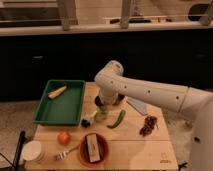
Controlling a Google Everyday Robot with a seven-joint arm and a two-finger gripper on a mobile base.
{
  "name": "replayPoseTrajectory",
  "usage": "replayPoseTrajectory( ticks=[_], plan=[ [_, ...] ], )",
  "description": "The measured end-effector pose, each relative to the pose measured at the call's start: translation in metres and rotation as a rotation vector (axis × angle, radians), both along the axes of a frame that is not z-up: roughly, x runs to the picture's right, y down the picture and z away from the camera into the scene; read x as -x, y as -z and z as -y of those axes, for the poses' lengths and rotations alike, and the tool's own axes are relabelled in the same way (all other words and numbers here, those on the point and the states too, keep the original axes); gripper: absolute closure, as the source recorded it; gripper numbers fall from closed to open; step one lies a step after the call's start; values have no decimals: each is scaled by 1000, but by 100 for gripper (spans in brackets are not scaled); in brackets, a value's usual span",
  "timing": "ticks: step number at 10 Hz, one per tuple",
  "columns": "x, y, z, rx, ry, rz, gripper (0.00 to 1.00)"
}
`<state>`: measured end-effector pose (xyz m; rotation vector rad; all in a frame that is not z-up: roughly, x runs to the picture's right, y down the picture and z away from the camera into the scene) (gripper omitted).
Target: Stack cups into tray
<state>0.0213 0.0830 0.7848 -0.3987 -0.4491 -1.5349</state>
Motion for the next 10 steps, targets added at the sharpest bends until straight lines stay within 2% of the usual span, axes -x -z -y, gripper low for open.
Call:
replayPoseTrajectory(
  ticks=[1, 4, 5, 8, 9, 10],
  plan=[
    [0, -1, -1, 5, -1, 1, 97],
    [2, -3, -3, 21, 8, 10, 69],
    [4, -3, -4, 24, 8, 17, 56],
    [6, -5, -4, 21, 7, 22, 28],
    [6, -6, -4, 20, 5, 24, 21],
    [6, -6, -4, 19, 5, 26, 20]
  ],
)
